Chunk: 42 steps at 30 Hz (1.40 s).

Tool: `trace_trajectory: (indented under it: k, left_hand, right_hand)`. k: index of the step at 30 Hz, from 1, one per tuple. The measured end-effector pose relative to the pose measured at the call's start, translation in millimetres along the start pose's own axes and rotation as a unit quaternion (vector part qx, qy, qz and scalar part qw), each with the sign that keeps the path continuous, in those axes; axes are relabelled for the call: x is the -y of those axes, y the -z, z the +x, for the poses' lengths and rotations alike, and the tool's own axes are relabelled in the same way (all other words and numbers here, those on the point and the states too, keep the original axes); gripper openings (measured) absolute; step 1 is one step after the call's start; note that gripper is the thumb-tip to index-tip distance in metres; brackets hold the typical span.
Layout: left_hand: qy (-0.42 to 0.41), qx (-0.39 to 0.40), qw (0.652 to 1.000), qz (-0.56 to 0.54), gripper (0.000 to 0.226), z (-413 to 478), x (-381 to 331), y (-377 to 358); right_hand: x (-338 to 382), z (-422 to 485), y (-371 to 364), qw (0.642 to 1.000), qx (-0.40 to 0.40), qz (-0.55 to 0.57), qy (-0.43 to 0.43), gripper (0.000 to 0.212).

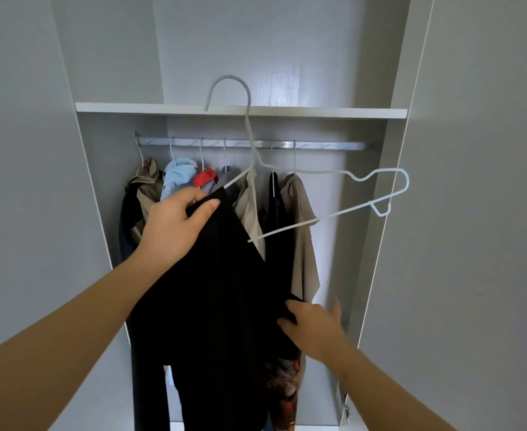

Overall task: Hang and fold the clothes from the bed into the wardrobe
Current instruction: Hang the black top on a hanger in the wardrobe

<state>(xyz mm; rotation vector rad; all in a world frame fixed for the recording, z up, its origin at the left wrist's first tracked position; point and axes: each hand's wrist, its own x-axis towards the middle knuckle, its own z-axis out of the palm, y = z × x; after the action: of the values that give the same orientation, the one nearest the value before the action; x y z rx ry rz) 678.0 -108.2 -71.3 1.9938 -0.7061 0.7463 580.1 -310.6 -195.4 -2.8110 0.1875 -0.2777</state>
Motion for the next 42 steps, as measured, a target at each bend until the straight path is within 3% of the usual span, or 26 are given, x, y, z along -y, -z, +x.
trace_trajectory:
  k: [3, 6, 9, 14, 19, 21, 23, 26, 28, 30, 32, 34, 38, 42]
  left_hand:
    - [0.002, 0.017, 1.0, -0.008, 0.015, 2.6, 19.9, 15.3]
    - [0.012, 0.016, 1.0, 0.005, 0.025, 3.8, 36.6, 31.1]
    - [0.007, 0.011, 1.0, 0.025, 0.01, 2.9, 43.6, 43.4]
    - [-0.066, 0.021, 0.996, 0.063, 0.034, -1.9, 34.1, 64.3]
    - [-0.089, -0.025, 0.986, 0.142, 0.012, -2.4, 41.7, 77.9]
    - [-0.078, -0.04, 0.979, 0.183, 0.014, -1.8, 50.0, 79.9]
    - [-0.051, -0.042, 0.98, 0.186, 0.015, -2.4, 56.5, 80.9]
    - [-0.027, -0.059, 0.982, 0.175, 0.015, -4.5, 60.8, 79.6]
    - [-0.02, -0.063, 0.984, 0.167, 0.015, -6.4, 63.0, 77.7]
    - [-0.018, -0.061, 0.986, 0.154, 0.015, -7.9, 64.2, 76.2]
    - [-0.018, -0.063, 0.987, 0.15, 0.014, -8.7, 63.8, 75.9]
    - [-0.024, -0.061, 0.986, 0.153, 0.012, -11.5, 63.4, 76.4]
    - [-0.032, -0.039, 0.984, 0.173, 0.014, -20.1, 65.5, 74.4]
    - [-0.065, 0.006, 0.984, 0.164, 0.011, -24.7, 55.3, 66.7]
  right_hand:
    - [-18.1, 1.6, 23.8, 0.997, 0.019, -0.08, 0.008, 0.025]
    - [-30.0, 8.4, 50.3, 0.995, -0.037, -0.089, 0.029, 0.02]
    - [-36.2, 14.7, 69.6, 0.986, -0.089, -0.118, 0.073, 0.021]
    - [-36.8, 19.0, 94.0, 0.958, -0.147, -0.201, 0.141, 0.026]
    - [-40.2, 19.1, 112.0, 0.918, -0.174, -0.233, 0.269, 0.021]
    - [-38.7, 19.7, 120.0, 0.912, -0.165, -0.244, 0.284, 0.024]
    - [-35.5, 20.6, 120.7, 0.934, -0.135, -0.18, 0.276, 0.031]
    - [-18.2, 16.3, 118.5, 0.968, -0.135, 0.092, 0.189, 0.023]
    - [-14.5, 20.8, 112.7, 0.954, -0.169, 0.218, 0.118, 0.03]
    - [-12.4, 26.7, 108.9, 0.941, -0.194, 0.27, 0.06, 0.037]
    - [-11.6, 31.2, 108.0, 0.926, -0.202, 0.318, 0.022, 0.056]
    - [-11.6, 32.8, 108.2, 0.927, -0.191, 0.321, 0.009, 0.06]
    - [-9.2, 34.9, 102.4, 0.949, -0.229, 0.209, 0.059, 0.034]
    - [-16.1, 32.2, 95.7, 0.974, -0.203, 0.097, 0.019, 0.018]
